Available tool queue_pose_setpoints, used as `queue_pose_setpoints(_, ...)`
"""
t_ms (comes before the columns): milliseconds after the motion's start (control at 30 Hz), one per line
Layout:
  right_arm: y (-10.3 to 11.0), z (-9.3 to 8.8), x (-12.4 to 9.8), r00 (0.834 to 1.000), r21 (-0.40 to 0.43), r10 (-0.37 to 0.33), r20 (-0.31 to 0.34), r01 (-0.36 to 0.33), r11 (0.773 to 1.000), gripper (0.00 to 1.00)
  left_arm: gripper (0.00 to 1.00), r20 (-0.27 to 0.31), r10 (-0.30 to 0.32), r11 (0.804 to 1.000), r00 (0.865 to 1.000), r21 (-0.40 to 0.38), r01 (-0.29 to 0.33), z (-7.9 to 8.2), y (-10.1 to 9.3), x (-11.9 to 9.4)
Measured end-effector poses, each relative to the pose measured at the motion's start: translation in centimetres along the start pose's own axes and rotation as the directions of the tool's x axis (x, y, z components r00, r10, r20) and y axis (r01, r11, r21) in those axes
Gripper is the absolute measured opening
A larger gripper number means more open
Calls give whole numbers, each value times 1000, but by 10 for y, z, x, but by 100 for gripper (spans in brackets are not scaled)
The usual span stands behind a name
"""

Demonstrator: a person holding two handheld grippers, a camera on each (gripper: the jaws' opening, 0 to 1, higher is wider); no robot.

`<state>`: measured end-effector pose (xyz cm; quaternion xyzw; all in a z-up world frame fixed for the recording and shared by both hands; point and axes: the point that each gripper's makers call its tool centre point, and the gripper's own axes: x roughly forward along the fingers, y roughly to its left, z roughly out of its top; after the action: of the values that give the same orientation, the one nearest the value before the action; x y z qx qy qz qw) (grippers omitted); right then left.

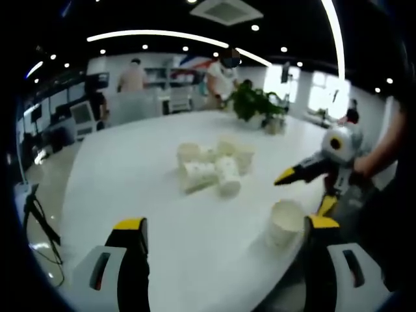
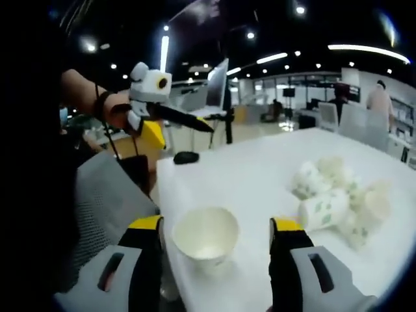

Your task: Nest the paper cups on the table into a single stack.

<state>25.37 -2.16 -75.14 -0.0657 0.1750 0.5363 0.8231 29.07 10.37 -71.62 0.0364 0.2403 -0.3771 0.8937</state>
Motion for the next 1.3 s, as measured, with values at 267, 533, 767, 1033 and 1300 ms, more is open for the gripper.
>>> queue_pose_setpoints(267, -25, 15, -16, 993, 45, -100, 56, 98, 994, 69, 99, 8, -1, 1000, 1000, -1, 1, 3, 0, 2)
queue_pose_setpoints(533, -63, 17, -38, 968, 98, -238, 77, 230, 968, 83, 99, 10, 3, 1000, 1000, -9, -3, 0, 0, 1)
queue_pose_setpoints(767, -107, 12, -59, 930, 130, -361, 62, 351, 927, 94, 98, 5, 9, 1000, 1000, -13, -9, -2, 0, 0)
queue_pose_setpoints(1033, -140, 11, -74, 899, 148, -436, 43, 426, 893, 100, 98, 5, 23, 1000, 1000, -18, -23, -3, 3, -4)
queue_pose_setpoints(1300, -169, 7, -75, 883, 152, -468, 18, 461, 874, 100, 98, 5, 34, 999, 999, -24, -34, -4, 4, -7)
